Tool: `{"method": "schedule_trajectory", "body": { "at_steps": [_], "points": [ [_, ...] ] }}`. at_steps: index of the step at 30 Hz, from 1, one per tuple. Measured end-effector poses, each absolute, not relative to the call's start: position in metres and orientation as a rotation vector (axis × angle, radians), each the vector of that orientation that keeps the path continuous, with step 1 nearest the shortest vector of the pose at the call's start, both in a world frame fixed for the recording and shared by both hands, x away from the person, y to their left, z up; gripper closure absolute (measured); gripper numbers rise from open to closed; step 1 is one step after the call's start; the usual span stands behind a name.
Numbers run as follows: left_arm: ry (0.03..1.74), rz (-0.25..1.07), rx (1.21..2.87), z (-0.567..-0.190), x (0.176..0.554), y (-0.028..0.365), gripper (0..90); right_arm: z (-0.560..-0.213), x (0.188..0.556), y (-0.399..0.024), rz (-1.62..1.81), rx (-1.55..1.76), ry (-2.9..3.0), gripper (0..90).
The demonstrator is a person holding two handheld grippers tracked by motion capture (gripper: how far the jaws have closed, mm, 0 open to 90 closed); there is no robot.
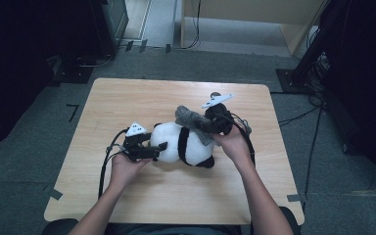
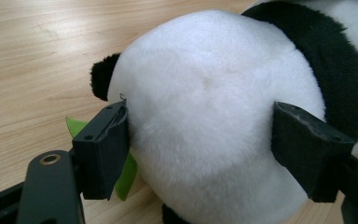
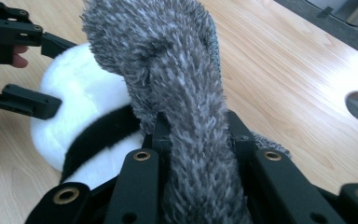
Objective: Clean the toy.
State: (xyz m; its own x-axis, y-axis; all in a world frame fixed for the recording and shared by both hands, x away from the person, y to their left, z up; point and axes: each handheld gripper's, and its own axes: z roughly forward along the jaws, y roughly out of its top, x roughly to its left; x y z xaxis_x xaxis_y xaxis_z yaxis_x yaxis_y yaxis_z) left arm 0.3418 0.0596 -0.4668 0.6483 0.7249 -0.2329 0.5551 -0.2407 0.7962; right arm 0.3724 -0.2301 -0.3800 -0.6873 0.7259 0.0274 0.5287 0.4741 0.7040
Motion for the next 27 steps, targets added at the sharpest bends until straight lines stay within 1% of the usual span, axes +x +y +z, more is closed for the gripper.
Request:
{"method": "schedule_trajectory", "body": {
  "at_steps": [10, 15, 18, 21, 27],
  "points": [
    [0.988, 0.187, 1.888, -0.468, 0.345, 0.063, 22.2, -0.380, 0.367, -0.258, 0.999, 1.148, 2.392, 72.4],
    [0.986, 0.188, 1.886, -0.468, 0.344, 0.063, 22.4, -0.377, 0.363, -0.260, 1.048, 1.154, 2.380, 72.8],
    [0.987, 0.188, 1.884, -0.468, 0.344, 0.063, 22.4, -0.368, 0.357, -0.249, 1.113, 1.109, 2.383, 72.9],
    [0.988, 0.183, 1.880, -0.468, 0.344, 0.063, 22.4, -0.362, 0.349, -0.227, 1.126, 1.032, 2.413, 72.9],
    [0.985, 0.192, 1.877, -0.468, 0.343, 0.062, 22.3, -0.366, 0.341, -0.185, 1.078, 0.869, 2.499, 72.9]
  ]
}}
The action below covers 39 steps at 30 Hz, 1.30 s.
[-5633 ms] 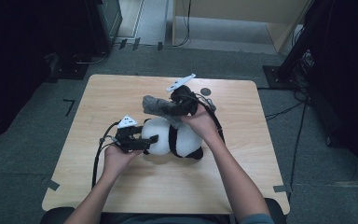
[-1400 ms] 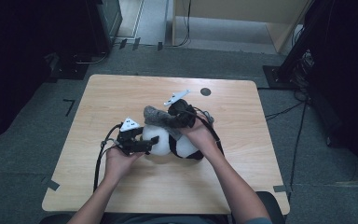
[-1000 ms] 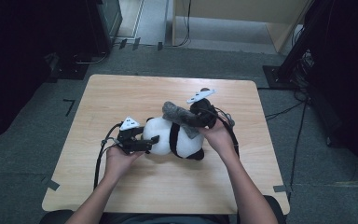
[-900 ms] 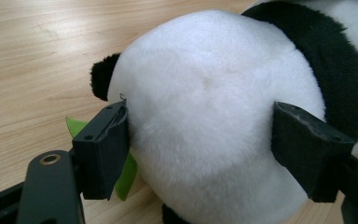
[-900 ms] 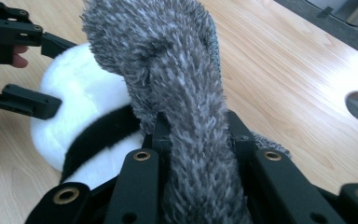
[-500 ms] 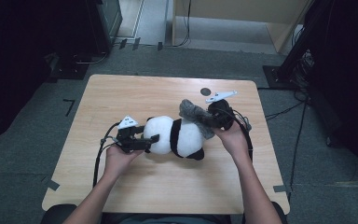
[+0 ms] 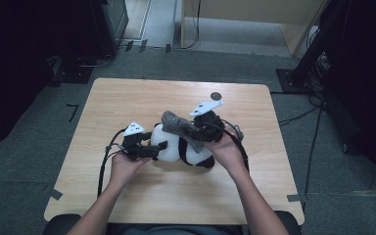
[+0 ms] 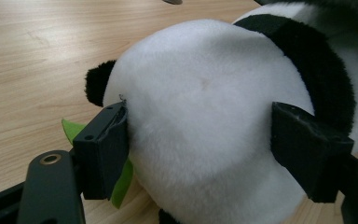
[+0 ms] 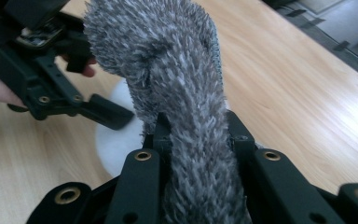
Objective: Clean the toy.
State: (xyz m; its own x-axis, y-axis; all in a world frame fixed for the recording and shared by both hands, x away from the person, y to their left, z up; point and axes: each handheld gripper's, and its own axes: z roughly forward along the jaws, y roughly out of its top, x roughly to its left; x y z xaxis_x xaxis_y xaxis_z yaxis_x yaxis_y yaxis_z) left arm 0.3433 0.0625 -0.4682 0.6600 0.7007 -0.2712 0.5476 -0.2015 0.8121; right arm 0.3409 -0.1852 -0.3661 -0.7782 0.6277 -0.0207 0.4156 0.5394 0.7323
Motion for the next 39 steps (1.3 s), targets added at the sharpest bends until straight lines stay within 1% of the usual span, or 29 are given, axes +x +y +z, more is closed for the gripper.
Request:
{"method": "schedule_trajectory", "body": {
  "at_steps": [9, 13, 22, 32, 39],
  "points": [
    [0.991, 0.204, 1.874, -0.468, 0.342, 0.061, 22.4, -0.385, 0.344, -0.147, 1.004, 0.778, 2.590, 72.8],
    [0.994, 0.211, 1.886, -0.469, 0.342, 0.061, 22.4, -0.397, 0.344, -0.138, 0.953, 0.755, 2.614, 72.8],
    [0.987, 0.227, 1.892, -0.469, 0.341, 0.059, 22.4, -0.402, 0.344, -0.150, 1.015, 0.802, 2.612, 72.4],
    [0.986, 0.221, 1.896, -0.470, 0.342, 0.060, 22.3, -0.396, 0.340, -0.166, 0.997, 0.837, 2.600, 72.1],
    [0.993, 0.210, 1.892, -0.470, 0.342, 0.060, 22.3, -0.391, 0.333, -0.187, 0.999, 0.874, 2.566, 72.0]
  ]
}}
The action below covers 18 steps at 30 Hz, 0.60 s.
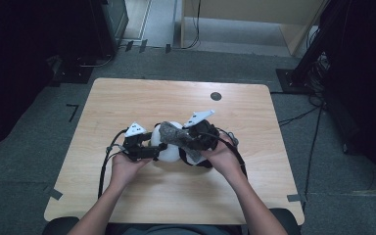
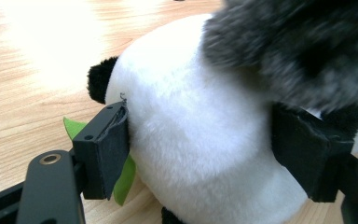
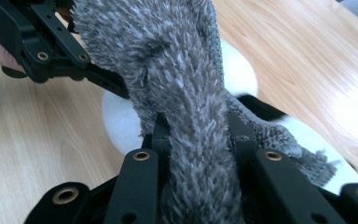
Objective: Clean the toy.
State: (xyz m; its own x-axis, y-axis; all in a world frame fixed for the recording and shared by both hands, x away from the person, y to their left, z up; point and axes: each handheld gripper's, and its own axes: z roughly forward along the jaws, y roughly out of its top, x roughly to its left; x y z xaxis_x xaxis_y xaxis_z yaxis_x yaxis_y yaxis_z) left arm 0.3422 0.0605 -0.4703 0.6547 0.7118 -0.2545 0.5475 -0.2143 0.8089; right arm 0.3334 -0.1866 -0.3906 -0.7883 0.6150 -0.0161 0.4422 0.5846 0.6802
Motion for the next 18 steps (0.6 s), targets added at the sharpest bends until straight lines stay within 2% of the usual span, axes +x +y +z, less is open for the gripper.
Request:
{"method": "schedule_trajectory", "body": {
  "at_steps": [18],
  "points": [
    [0.990, 0.200, 1.888, -0.470, 0.344, 0.061, 22.3, -0.385, 0.322, -0.243, 1.046, 0.996, 2.476, 71.9]
  ]
}}
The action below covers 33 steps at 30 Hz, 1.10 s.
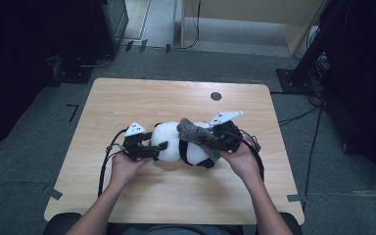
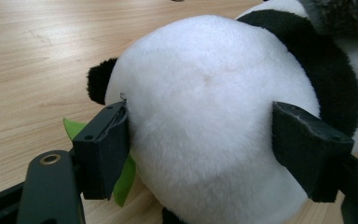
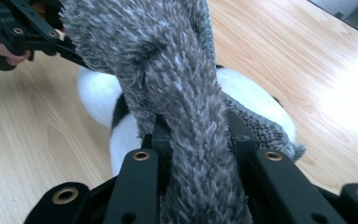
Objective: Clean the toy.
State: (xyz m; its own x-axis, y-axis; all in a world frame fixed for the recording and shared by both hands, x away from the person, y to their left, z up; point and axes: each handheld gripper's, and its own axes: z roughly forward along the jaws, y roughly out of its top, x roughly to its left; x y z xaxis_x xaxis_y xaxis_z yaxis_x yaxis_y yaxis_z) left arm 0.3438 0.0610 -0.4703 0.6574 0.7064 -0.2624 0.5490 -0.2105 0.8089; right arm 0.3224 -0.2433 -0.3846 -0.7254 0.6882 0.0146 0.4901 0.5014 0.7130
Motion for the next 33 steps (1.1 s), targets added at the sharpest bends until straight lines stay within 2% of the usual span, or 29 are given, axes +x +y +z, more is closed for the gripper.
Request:
{"method": "schedule_trajectory", "body": {
  "at_steps": [13, 20, 33],
  "points": [
    [1.002, 0.189, 1.883, -0.470, 0.344, 0.061, 22.3, -0.385, 0.321, -0.265, 1.081, 1.052, 2.429, 74.1],
    [0.993, 0.204, 1.896, -0.468, 0.342, 0.061, 22.3, -0.371, 0.314, -0.237, 1.107, 0.957, 2.407, 75.3],
    [1.003, 0.217, 1.876, -0.468, 0.340, 0.059, 22.5, -0.387, 0.336, -0.171, 1.089, 0.840, 2.517, 75.3]
  ]
}}
